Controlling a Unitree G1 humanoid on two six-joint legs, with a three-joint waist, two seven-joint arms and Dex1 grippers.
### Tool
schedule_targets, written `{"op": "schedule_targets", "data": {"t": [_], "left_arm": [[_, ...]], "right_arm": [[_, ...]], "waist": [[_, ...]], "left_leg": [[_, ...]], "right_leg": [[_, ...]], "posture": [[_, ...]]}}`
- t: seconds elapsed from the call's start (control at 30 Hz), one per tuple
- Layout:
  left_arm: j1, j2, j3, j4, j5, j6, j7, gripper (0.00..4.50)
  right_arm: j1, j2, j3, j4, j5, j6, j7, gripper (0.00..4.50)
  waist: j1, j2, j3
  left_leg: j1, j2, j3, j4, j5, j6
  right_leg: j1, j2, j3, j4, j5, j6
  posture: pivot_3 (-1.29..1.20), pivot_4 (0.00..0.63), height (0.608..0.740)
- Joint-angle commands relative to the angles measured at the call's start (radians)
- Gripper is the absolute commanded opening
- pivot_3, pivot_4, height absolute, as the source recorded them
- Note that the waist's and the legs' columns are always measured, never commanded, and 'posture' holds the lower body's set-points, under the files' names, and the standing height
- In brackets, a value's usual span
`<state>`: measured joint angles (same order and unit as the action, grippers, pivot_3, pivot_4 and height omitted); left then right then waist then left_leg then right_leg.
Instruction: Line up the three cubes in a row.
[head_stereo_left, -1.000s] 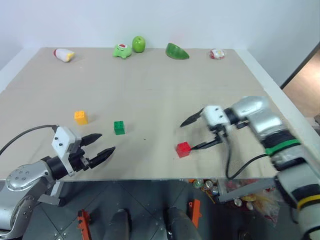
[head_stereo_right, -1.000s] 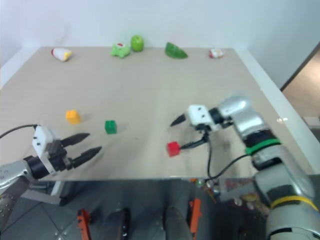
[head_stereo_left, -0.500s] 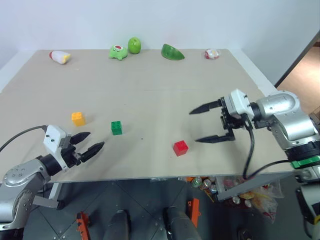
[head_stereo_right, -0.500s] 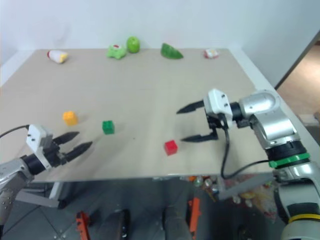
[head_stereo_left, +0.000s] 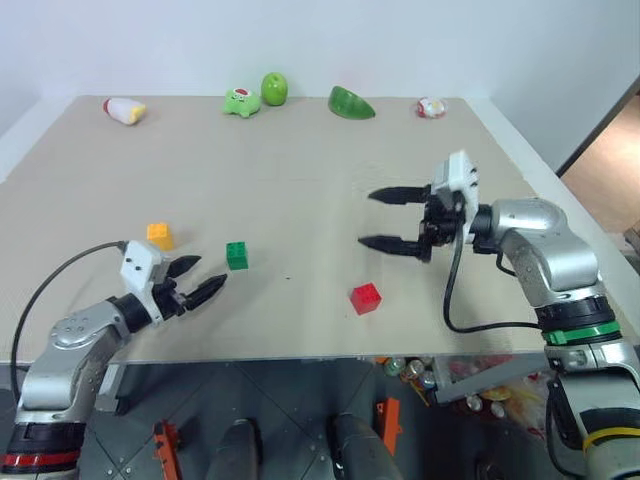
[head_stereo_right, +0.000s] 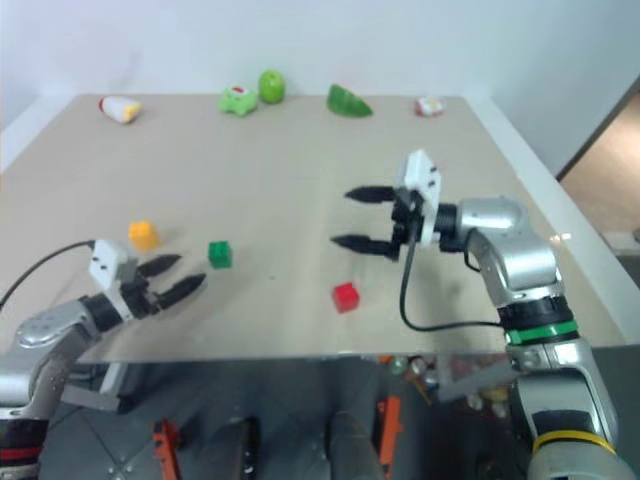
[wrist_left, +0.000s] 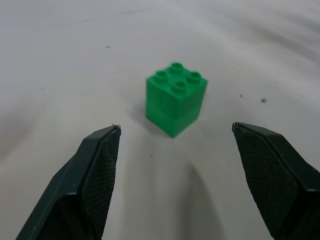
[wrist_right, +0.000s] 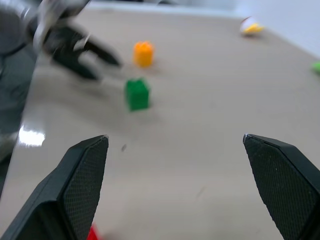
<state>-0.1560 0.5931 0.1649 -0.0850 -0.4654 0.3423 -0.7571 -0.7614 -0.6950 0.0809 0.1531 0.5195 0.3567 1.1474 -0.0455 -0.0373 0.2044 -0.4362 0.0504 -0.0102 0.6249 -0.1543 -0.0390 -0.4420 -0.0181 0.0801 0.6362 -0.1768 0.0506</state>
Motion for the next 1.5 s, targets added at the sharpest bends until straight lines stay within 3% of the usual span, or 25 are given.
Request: {"op": "schedule_targets", "data": {"t": [0.03, 0.33, 0.77, 1.03, 1.27, 1.5], "left_arm": [[-0.059, 0.001, -0.019, 0.058, 0.036, -0.054, -0.032, 3.69], [-0.254, 0.006, -0.082, 0.327, 0.111, -0.141, -0.149, 3.69], [-0.415, -0.005, -0.157, 0.582, 0.191, -0.244, -0.305, 3.69], [-0.474, -0.031, -0.166, 0.659, 0.207, -0.286, -0.364, 1.27], [-0.458, -0.017, -0.196, 0.597, 0.242, -0.296, -0.405, 1.27], [-0.385, -0.02, -0.313, 0.293, 0.213, -0.207, -0.538, 1.27]], "right_arm": [[0.026, 0.013, -0.032, -0.089, 0.041, 0.077, -0.016, 4.48], [0.139, 0.056, -0.034, -0.269, 0.079, 0.195, -0.067, 4.48], [0.154, 0.053, -0.057, -0.289, 0.07, 0.211, -0.099, 4.48], [0.147, 0.055, -0.052, -0.271, 0.053, 0.196, -0.109, 4.5], [0.152, 0.012, -0.055, -0.228, 0.011, 0.159, -0.064, 4.5], [0.155, -0.132, -0.088, -0.003, -0.08, 0.023, 0.057, 4.5]], "waist": [[0.0, 0.0, 0.0], [0.001, 0.0, 0.0], [0.0, 0.0, 0.0], [0.0, 0.0, 0.0], [0.0, 0.0, 0.0], [0.002, 0.0, 0.0]], "left_leg": [[0.0, 0.0, 0.0, 0.0, 0.0, 0.0], [-0.001, 0.0, 0.0, 0.001, 0.0, 0.0], [-0.001, 0.0, 0.0, 0.001, 0.0, 0.0], [-0.001, 0.0, 0.0, 0.001, 0.0, 0.0], [-0.001, 0.0, 0.0, 0.001, 0.0, 0.0], [-0.003, -0.001, 0.003, 0.001, 0.0, 0.0]], "right_leg": [[0.0, 0.0, 0.0, 0.0, 0.0, 0.0], [0.0, 0.0, 0.0, 0.0, 0.0, 0.001], [0.0, 0.0, 0.0, 0.0, 0.0, 0.001], [0.0, 0.0, 0.0, 0.0, 0.001, 0.001], [0.0, 0.0, 0.0, 0.0, 0.001, 0.002], [0.0, -0.002, 0.002, 0.0, -0.001, 0.003]], "posture": [[0.0, 0.15, 0.733], [0.0, 0.15, 0.733], [0.0, 0.15, 0.733], [0.0, 0.15, 0.733], [0.0, 0.15, 0.733], [0.0, 0.15, 0.733]]}}
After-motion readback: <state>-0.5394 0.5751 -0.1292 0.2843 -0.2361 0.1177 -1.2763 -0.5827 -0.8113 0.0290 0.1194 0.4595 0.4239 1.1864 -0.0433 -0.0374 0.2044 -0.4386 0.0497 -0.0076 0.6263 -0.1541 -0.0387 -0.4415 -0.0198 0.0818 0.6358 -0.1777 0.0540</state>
